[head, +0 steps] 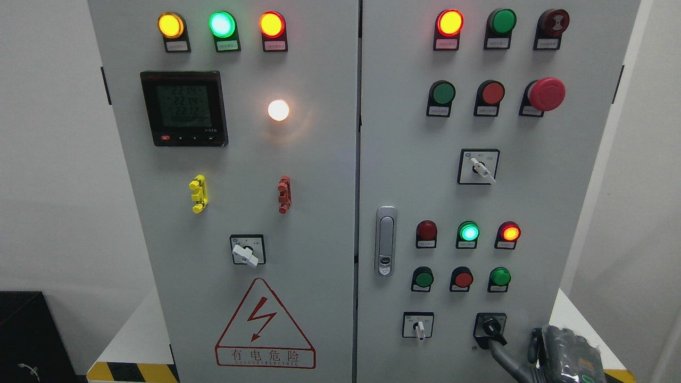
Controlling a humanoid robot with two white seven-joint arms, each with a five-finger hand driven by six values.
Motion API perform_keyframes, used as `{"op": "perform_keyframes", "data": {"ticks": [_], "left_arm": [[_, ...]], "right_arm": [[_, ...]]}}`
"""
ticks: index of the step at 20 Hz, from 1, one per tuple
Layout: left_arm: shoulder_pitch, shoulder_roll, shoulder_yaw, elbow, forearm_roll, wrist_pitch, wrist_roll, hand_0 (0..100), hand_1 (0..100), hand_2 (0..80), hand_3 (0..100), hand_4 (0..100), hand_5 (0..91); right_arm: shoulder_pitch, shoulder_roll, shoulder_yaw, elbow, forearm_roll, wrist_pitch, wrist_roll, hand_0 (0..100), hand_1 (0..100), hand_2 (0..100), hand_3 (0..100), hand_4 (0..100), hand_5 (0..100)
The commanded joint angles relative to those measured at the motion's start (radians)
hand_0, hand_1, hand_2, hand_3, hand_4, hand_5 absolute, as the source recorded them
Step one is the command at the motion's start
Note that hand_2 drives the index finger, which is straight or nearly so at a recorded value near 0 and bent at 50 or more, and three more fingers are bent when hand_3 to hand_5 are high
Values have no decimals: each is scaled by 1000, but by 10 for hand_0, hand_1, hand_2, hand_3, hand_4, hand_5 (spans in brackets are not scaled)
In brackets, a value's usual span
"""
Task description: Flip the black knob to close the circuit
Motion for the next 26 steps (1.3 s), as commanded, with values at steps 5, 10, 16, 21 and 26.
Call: {"op": "perform_keyframes", "data": {"ticks": [5,10,16,21,26], "left_arm": [[0,0,-20,21,-20,0,1,0,0,0,0,0,0],[0,0,-21,21,-21,2,1,0,0,0,0,0,0],[0,0,-20,21,-21,2,1,0,0,0,0,0,0],[0,0,-20,21,-21,0,1,0,0,0,0,0,0],[0,0,-21,21,-21,2,1,0,0,0,0,0,0]], "right_arm": [[20,-6,70,-27,-2,-12,-4,0,157,780,942,777,796],[32,-6,71,-31,-2,-25,-8,0,157,780,941,776,795],[61,8,67,-59,-2,-71,-19,0,158,779,939,775,793],[84,13,56,-105,-5,-96,-44,0,161,750,920,763,784],[135,51,54,-151,-110,-101,-82,0,158,700,889,745,758]]}}
